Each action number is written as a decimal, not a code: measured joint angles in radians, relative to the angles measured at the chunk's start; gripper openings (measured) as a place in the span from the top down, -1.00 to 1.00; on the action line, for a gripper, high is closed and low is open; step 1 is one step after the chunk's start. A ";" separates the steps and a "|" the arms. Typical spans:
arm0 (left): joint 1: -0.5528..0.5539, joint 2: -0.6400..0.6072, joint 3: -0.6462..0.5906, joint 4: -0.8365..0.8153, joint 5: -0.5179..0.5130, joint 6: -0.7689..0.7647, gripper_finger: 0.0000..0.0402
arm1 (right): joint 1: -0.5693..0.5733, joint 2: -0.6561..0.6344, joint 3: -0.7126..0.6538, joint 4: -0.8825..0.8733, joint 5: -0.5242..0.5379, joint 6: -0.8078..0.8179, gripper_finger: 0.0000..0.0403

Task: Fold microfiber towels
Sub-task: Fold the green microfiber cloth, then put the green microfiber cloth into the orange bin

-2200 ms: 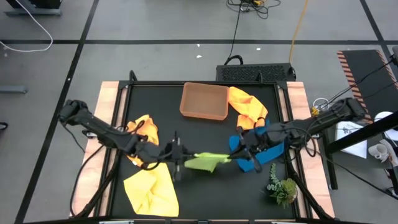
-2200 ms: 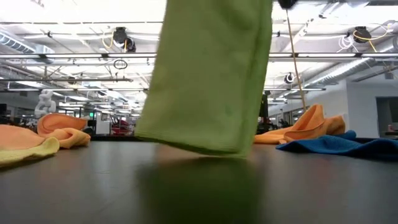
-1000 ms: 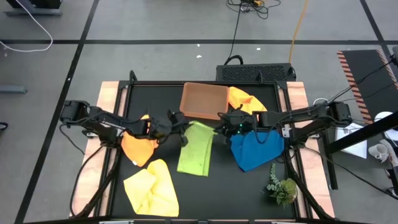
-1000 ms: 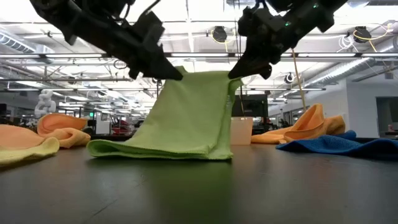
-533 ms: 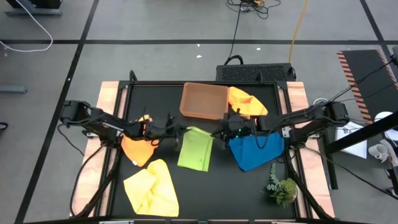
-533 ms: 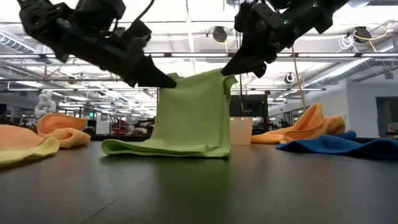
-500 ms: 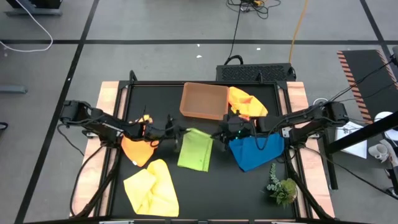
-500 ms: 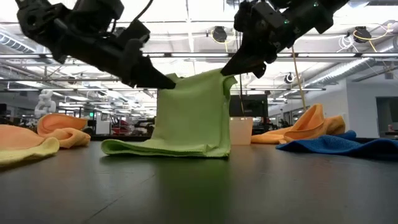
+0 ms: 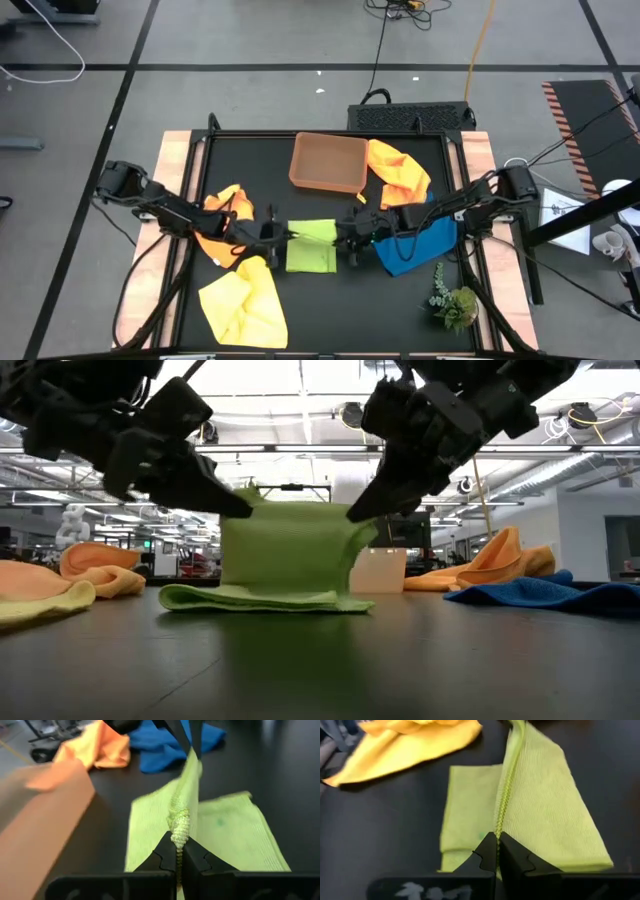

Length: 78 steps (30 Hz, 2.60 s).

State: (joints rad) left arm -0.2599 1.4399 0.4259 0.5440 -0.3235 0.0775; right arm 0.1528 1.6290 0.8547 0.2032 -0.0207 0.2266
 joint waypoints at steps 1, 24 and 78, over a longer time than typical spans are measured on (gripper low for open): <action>-0.008 0.000 0.000 -0.017 0.001 -0.001 0.98 | 0.004 0.001 0.000 0.014 -0.008 0.000 1.00; -0.135 0.001 -0.002 -0.058 0.137 -0.136 0.59 | 0.100 0.122 -0.001 0.150 -0.117 0.044 0.82; 0.362 0.304 0.011 0.051 0.602 -0.525 -0.05 | -0.140 0.181 -0.045 0.103 -0.116 0.204 0.60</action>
State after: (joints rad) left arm 0.1022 1.7437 0.4366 0.5947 0.2785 -0.4479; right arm 0.0124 1.8095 0.8093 0.3065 -0.1364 0.4303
